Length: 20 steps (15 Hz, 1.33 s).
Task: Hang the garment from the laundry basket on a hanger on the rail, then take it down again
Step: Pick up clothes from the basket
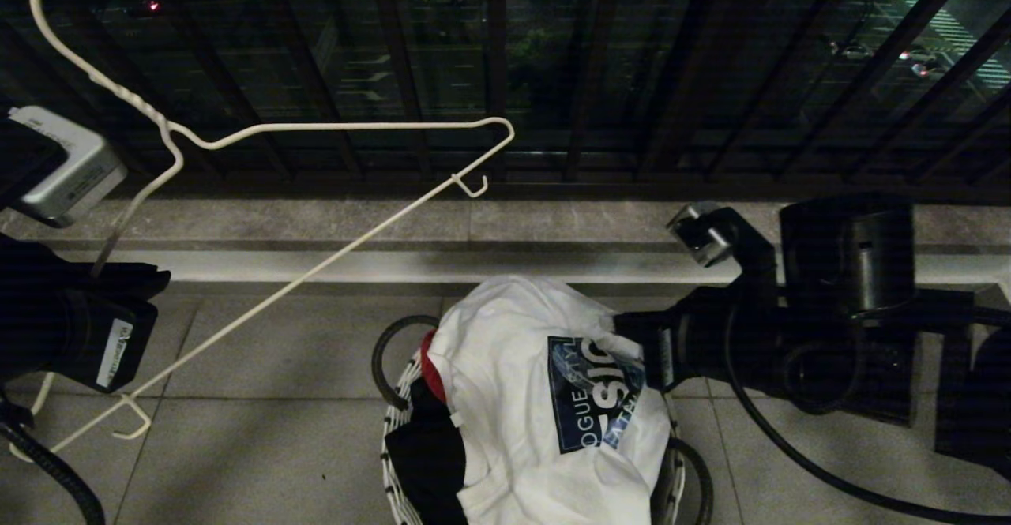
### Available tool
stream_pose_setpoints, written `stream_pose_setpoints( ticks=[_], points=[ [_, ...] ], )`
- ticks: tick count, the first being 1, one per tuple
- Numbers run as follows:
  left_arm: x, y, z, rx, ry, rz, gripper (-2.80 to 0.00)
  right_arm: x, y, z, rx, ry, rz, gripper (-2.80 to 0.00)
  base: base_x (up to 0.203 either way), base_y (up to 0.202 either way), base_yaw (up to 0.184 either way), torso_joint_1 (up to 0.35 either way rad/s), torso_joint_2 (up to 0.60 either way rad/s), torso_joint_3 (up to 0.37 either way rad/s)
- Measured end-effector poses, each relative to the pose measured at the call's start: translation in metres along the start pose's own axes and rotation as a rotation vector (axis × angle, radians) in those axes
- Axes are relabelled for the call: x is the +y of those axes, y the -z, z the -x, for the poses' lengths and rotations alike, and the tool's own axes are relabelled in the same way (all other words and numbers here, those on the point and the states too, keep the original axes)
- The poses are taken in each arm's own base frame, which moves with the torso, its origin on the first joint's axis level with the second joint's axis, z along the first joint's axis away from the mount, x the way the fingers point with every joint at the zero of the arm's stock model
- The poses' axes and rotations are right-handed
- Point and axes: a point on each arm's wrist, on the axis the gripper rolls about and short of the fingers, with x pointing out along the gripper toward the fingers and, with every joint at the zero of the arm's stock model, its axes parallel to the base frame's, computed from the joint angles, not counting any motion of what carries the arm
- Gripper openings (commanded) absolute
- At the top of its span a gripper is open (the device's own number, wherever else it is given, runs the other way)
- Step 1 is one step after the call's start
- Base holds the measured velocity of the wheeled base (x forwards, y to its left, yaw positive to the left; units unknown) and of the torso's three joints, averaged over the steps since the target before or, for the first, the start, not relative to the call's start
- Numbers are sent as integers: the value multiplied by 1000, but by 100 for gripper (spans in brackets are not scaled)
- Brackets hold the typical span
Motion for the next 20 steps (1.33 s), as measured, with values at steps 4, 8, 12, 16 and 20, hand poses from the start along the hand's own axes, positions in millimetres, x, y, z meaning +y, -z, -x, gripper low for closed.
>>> stream_pose_setpoints(
  ticks=[4, 8, 12, 16, 20],
  points=[
    [3, -1, 0, 4, -33, 10, -280, 26, 6, -36, 53, -75, 12, -280, 0, 0, 0, 0, 0, 0],
    [8, -1, 6, -9, -56, 20, -280, 52, 11, -61, 74, -99, 32, 0, 0, 0, 0, 0, 0, 0],
    [12, -1, 14, -27, -82, 34, -280, 73, 15, -89, 75, -96, 57, 0, 0, 0, 0, 0, 0, 0],
    [14, 0, 15, -28, -92, 38, -280, 80, 27, -115, 94, -25, 101, 0, 0, 0, 0, 0, 0, 0],
    [15, 0, 16, -28, -98, 39, -280, 80, 38, -132, 112, 67, 209, 0, 0, 0, 0, 0, 0, 0]
  ],
)
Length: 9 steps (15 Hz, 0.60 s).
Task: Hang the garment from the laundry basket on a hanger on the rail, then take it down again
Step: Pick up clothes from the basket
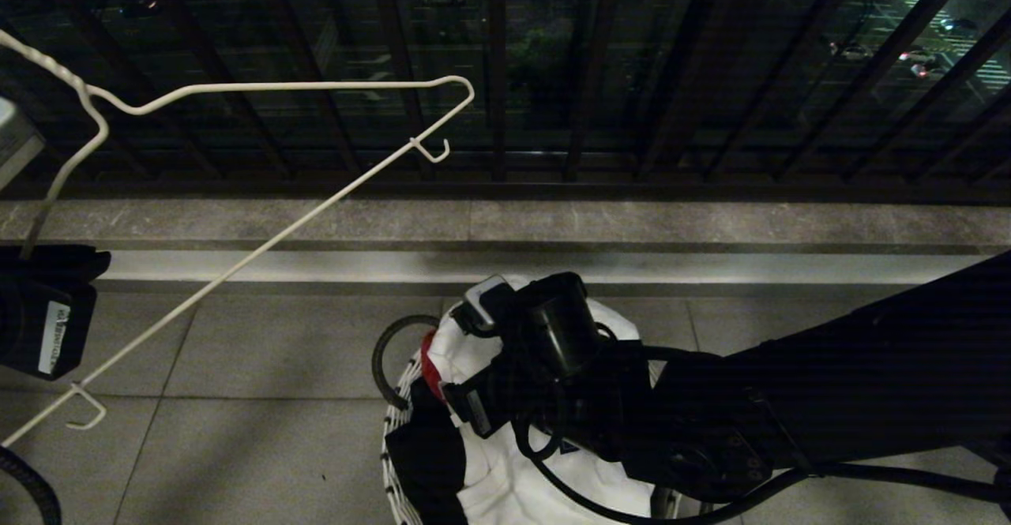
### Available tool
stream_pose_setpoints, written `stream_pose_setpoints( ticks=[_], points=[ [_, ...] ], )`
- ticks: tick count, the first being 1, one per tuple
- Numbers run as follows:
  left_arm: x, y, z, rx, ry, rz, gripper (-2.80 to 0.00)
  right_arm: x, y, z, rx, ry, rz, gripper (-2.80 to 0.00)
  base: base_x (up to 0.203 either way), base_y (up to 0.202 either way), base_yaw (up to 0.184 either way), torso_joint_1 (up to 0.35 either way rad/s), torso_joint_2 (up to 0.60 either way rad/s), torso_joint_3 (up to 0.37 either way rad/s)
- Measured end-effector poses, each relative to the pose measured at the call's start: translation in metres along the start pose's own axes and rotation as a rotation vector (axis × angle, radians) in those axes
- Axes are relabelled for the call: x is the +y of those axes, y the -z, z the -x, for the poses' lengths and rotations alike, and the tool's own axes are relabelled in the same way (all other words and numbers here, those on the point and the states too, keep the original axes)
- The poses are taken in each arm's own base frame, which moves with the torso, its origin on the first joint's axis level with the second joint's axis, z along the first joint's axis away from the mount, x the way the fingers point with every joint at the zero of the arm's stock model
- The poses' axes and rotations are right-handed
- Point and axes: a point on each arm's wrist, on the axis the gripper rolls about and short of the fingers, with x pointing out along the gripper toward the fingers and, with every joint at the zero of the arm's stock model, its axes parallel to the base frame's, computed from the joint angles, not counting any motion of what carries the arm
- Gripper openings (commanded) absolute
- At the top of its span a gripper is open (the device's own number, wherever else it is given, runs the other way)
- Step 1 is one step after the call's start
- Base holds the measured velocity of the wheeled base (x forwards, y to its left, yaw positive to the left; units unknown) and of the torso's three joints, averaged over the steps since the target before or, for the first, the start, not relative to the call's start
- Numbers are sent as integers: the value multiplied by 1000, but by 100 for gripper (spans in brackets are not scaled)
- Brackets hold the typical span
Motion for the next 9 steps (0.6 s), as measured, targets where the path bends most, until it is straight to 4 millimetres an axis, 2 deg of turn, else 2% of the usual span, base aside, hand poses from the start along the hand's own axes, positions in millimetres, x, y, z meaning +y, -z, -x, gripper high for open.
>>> stream_pose_setpoints(
  ticks=[5, 9],
  points=[
    [3, 0, 6, -16, -6, 7, -280, 2, 12, -13, 38, 62, 112, 0, 0, 0, 0, 0, 0, 0],
    [7, 0, 10, -32, -11, 17, -280, 5, 15, -27, -37, 119, 212, 0, 0, 0, 0, 0, 0, 0]
  ],
)
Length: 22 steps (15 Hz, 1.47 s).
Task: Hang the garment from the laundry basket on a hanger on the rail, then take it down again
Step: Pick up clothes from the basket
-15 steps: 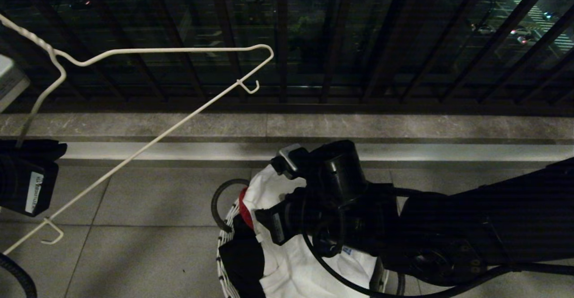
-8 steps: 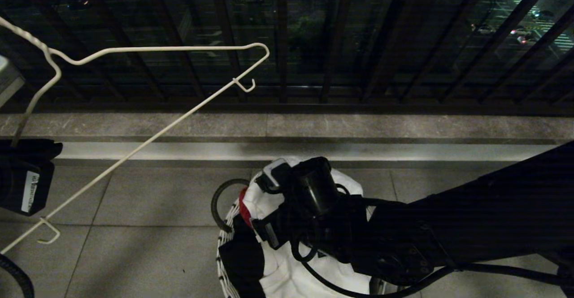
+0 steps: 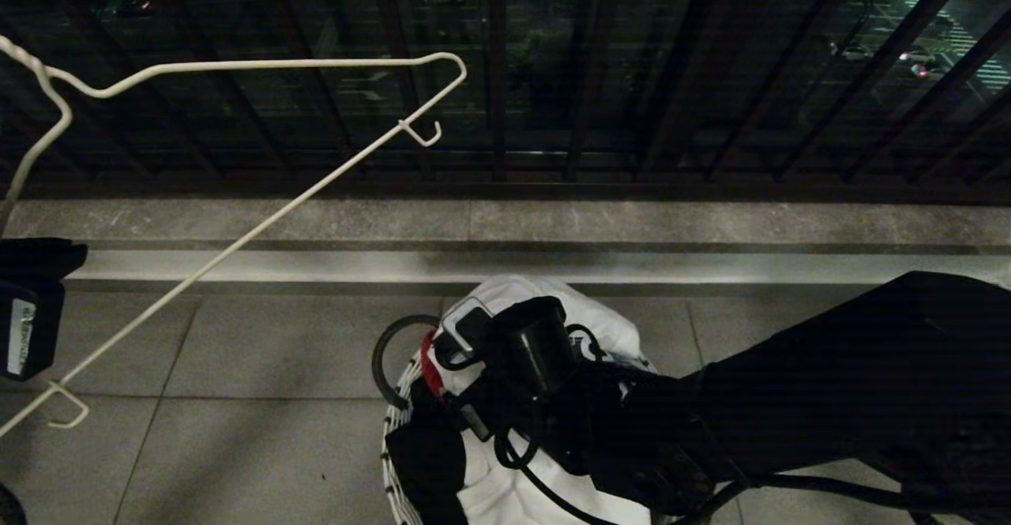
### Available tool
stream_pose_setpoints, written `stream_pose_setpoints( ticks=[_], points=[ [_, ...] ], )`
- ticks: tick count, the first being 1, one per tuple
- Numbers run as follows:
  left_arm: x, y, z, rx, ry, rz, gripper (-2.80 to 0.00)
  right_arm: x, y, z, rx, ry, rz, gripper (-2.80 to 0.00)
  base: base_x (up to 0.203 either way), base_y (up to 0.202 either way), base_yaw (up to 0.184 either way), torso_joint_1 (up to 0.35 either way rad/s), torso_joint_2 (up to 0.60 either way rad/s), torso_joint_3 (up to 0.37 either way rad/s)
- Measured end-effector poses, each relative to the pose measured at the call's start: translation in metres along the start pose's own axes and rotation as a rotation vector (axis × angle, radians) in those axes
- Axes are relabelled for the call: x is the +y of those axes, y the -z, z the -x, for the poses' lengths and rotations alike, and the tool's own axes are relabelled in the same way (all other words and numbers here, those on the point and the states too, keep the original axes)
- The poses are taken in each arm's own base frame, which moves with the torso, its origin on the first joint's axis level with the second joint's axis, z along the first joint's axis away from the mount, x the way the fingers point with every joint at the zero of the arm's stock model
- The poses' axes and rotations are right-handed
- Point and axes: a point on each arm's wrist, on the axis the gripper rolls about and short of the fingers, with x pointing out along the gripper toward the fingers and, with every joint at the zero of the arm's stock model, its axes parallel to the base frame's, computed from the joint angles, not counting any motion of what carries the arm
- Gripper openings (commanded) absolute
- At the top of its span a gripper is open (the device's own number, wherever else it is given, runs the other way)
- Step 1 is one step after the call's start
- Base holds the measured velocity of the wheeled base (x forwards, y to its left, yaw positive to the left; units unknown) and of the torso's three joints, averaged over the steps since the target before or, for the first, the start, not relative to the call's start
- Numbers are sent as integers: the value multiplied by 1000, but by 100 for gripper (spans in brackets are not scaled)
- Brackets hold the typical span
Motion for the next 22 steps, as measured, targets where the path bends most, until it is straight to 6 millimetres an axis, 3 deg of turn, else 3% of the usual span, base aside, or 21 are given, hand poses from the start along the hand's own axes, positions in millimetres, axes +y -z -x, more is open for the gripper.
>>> stream_pose_setpoints(
  ticks=[1, 11, 17, 22],
  points=[
    [1, 0, 1, -3, -2, 2, -280, 1, 1, -3, -17, 22, 25, -280, 0, 0, 0, 0, 0, 0],
    [3, 0, 5, -15, -6, 9, -280, 1, 11, -11, 7, 47, 46, -280, 0, 0, 0, 0, 0, 0],
    [4, 0, 6, -17, -6, 8, -280, -7, 9, 9, -6, 63, 39, -280, 0, 0, 0, 0, 0, 0],
    [4, 1, 6, -18, -5, 7, -280, -19, 9, 48, -8, 70, 38, -280, 0, 0, 0, 0, 0, 0]
  ],
)
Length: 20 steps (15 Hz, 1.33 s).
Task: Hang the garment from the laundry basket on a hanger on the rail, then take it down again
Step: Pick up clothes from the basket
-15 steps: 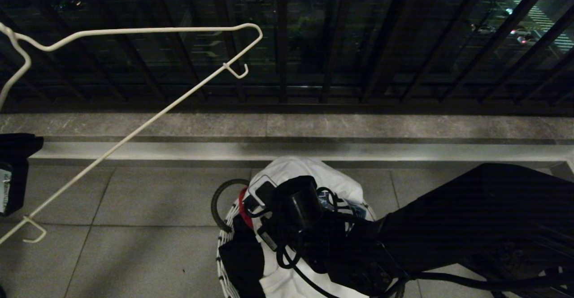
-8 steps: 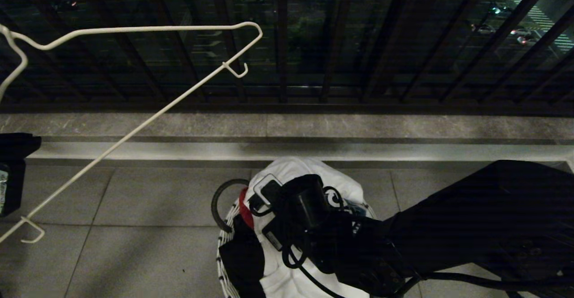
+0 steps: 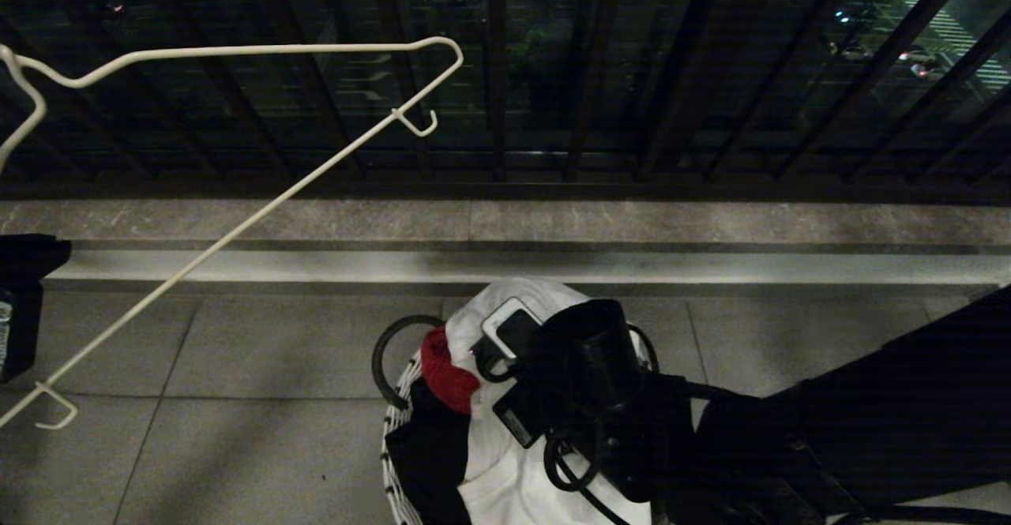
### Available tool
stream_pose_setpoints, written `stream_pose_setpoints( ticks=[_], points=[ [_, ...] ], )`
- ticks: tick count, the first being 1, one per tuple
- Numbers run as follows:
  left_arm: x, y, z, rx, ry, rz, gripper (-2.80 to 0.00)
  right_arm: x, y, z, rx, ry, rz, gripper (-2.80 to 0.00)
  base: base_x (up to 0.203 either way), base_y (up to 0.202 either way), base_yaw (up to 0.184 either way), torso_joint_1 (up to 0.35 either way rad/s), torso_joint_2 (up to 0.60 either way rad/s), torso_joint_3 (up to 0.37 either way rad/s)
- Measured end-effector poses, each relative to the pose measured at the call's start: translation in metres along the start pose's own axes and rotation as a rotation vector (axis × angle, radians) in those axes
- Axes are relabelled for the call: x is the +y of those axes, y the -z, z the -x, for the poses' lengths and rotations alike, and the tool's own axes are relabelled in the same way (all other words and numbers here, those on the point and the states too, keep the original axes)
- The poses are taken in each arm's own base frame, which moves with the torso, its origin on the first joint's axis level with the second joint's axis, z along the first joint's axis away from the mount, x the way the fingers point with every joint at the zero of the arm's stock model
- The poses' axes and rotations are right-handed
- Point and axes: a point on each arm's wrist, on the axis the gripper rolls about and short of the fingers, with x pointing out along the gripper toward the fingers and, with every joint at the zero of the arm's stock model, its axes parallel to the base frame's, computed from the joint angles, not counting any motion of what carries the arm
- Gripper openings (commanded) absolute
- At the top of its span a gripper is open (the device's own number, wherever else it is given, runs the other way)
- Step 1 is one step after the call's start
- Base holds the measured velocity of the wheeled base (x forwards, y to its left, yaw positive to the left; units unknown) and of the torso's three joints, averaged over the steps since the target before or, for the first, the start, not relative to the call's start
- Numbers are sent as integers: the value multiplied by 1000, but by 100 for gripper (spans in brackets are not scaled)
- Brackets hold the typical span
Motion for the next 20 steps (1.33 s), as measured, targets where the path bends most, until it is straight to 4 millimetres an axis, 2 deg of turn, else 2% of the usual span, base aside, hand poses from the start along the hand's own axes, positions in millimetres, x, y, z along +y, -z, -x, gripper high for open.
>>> stream_pose_setpoints(
  ticks=[5, 9, 10, 16, 20],
  points=[
    [-1, 1, 0, 3, 2, -17, -280, -13, 16, 37, 39, 9, 11, -280, 0, 0, 0, 0, 0, 0],
    [-1, 2, 0, 4, 2, -19, -280, -17, 42, 51, 115, 6, -19, -280, 0, 0, 0, 0, 0, 0],
    [0, 2, 0, 3, 2, -18, -280, -17, 45, 53, 124, 6, -30, 0, 0, 0, 0, 0, 0, 0],
    [0, 2, 0, 2, 2, -17, -280, -18, 39, 54, 102, 4, -37, 0, 0, 0, 0, 0, 0, 0],
    [0, 2, 1, -1, 1, -15, -280, -26, 16, 63, 15, 17, -64, 0, 0, 0, 0, 0, 0, 0]
  ],
)
